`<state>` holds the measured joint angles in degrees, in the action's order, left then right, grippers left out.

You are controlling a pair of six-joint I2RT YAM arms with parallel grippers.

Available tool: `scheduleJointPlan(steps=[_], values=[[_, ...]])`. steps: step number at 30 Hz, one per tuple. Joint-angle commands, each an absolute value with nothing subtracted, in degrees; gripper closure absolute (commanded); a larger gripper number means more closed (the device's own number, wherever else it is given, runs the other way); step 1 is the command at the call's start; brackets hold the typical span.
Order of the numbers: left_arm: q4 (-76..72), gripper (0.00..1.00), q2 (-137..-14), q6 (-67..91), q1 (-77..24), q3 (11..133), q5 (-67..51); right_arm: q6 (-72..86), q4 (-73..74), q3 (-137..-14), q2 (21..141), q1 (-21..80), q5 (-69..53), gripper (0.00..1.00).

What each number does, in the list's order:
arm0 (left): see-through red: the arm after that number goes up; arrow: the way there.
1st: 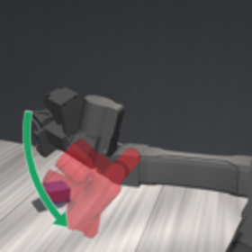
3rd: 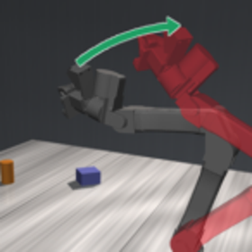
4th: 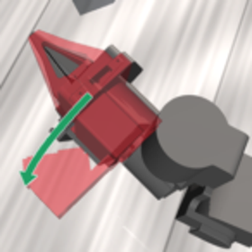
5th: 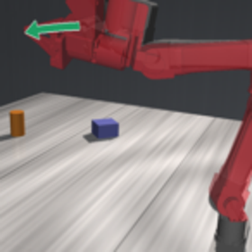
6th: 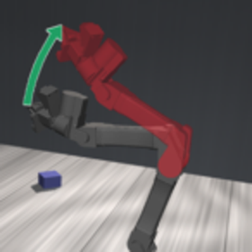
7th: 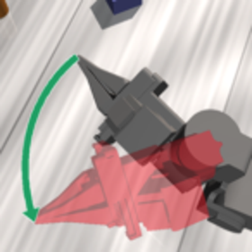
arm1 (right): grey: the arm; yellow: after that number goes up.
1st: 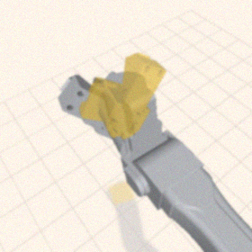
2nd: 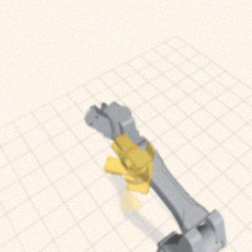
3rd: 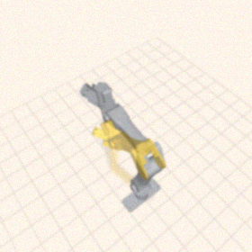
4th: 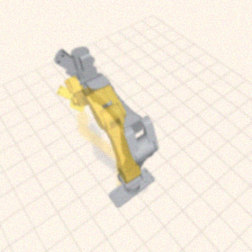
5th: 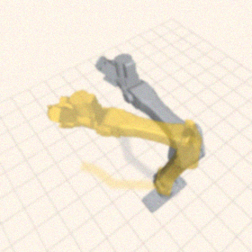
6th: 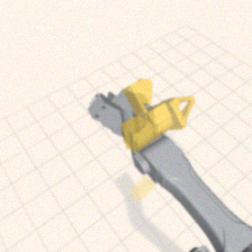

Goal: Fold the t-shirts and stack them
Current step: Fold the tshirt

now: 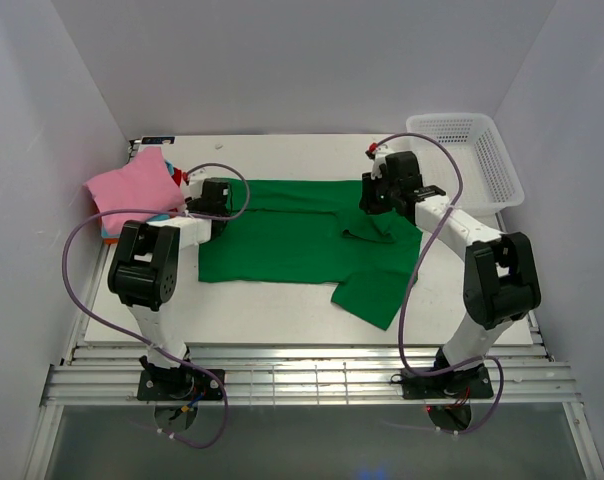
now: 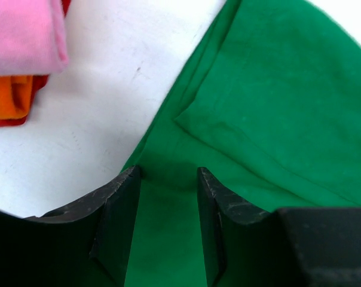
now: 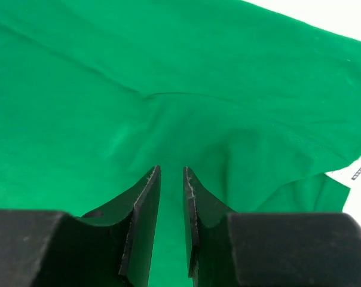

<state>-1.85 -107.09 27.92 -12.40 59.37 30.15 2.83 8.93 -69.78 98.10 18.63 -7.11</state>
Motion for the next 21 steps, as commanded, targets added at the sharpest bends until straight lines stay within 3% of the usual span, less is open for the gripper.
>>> scheduleJointPlan(steps=[1,10,21], values=[[-7.6,0.47,-106.3,26.5,-11.9,59.5,27.0,2.5,6.3,-68.9,93.5,20.0,-5.9,0.72],[-11.4,0.48,-105.9,25.9,-11.8,58.9,26.1,2.0,7.0,-71.1,96.1,21.4,-6.3,0.72],[-14.1,0.49,-106.7,24.8,-10.5,59.1,26.8,2.8,10.1,-86.8,113.3,24.0,-9.4,0.73]])
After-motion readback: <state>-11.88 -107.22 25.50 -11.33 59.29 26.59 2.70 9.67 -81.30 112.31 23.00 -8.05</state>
